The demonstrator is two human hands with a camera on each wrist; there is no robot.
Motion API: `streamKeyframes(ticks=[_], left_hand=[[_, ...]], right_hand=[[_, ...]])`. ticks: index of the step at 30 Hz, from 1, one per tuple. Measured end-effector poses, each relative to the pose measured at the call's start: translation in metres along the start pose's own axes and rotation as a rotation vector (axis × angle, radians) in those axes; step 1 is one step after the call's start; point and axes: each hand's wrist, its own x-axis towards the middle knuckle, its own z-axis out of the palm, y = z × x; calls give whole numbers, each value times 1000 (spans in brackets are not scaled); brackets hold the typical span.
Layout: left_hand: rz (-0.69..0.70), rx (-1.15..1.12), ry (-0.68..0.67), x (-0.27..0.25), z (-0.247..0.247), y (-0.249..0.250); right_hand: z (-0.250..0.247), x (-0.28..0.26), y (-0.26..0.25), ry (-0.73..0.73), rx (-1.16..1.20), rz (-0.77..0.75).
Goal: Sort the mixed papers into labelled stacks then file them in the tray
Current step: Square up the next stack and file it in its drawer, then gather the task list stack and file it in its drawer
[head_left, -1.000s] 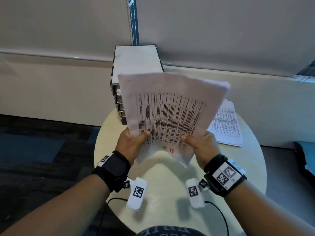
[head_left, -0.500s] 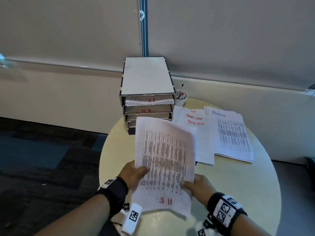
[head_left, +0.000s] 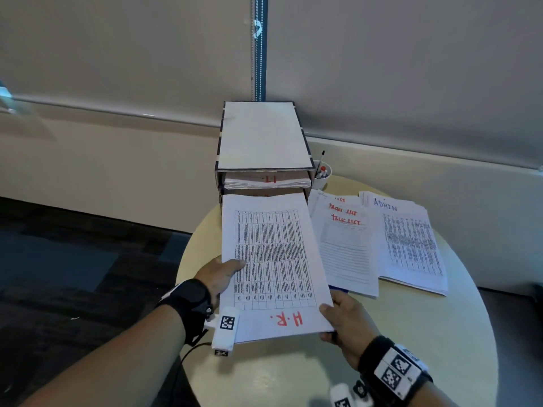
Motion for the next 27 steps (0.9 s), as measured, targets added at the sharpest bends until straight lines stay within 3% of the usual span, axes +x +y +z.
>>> streamKeyframes(ticks=[3, 12, 16, 19, 23, 27], left_hand=[[-8, -41, 30, 4, 0, 11], [90, -207, -83, 18, -10, 37], [-13, -361, -155, 13, -13, 31], [-150, -650, -269, 4, -11, 18], [-155, -838, -354, -1, -6, 24], [-157, -944, -308, 16, 0, 51]], right_hand=[[3, 5, -8, 14, 33, -26], [11, 30, -26, 26, 91, -37], [15, 48, -39, 72, 129, -25], [21, 68, -57, 93, 125, -14], [32, 95, -90, 71, 93, 17], [38, 115, -119, 89, 258, 23]])
